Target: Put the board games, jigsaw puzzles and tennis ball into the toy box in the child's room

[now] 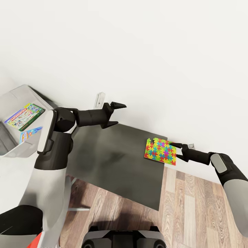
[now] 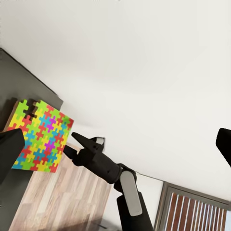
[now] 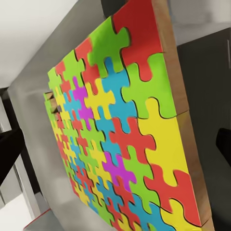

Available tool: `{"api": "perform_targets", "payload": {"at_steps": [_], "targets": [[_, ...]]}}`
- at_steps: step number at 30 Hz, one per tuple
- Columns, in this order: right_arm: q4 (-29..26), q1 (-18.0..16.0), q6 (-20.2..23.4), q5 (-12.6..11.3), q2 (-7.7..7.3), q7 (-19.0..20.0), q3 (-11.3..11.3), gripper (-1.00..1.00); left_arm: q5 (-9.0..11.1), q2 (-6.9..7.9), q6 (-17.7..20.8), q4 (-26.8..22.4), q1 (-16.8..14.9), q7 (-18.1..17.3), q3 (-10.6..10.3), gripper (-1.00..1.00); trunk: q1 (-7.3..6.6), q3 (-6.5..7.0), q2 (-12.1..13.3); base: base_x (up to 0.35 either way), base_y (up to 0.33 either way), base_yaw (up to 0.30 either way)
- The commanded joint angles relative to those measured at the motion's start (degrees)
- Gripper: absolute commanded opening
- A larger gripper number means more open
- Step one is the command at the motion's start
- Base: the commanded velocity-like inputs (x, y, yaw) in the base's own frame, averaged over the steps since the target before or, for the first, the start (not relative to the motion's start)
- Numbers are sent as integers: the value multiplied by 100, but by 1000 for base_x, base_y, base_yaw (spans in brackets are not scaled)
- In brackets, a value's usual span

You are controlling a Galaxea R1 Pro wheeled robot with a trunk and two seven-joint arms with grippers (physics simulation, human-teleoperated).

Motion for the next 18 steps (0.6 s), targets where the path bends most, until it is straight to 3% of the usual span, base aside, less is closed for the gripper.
{"api": "perform_targets", "payload": {"at_steps": [1,18], "targets": [[1,-4,26,34,1,34,-20,100,47,-10,13,-2,-6,62,6,100,3,-8,-9,0,0,107],[3,-4,26,34,0,34,-23,100,47,-33,13,3,-8,78,6,100,3,-8,-9,0,0,40]]}}
